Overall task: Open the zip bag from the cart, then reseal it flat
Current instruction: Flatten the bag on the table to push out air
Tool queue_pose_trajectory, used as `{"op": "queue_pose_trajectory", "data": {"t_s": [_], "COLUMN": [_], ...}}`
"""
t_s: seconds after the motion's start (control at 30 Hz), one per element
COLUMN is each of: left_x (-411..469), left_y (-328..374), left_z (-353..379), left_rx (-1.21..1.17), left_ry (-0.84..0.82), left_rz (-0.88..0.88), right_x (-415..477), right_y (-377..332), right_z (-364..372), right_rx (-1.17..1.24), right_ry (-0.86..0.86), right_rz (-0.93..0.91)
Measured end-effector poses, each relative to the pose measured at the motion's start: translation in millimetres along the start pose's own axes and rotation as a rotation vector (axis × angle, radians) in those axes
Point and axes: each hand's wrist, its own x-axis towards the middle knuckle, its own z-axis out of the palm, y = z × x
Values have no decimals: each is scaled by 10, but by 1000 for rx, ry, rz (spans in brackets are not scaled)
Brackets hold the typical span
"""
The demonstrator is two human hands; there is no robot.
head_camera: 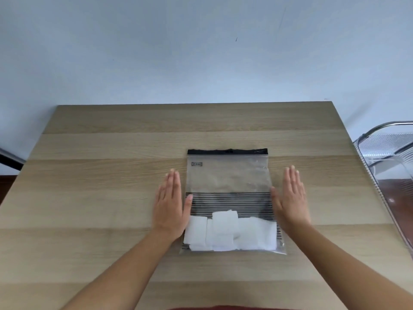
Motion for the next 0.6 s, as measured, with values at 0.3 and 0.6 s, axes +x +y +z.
{"op": "queue_pose_trajectory", "data": {"t_s": [0.3, 0.6], "left_x": [467, 495], "left_y": [628, 605], "left_z": [385, 447], "left_rx": [-11, 66], "left_ry": [-28, -93], "left_rz": [112, 111], "right_x": [410, 461], "right_y": [-796, -727], "right_z": [501, 571], "right_rx": [-139, -227], "right_ry": [-41, -103], "right_rz": [-328, -335]}}
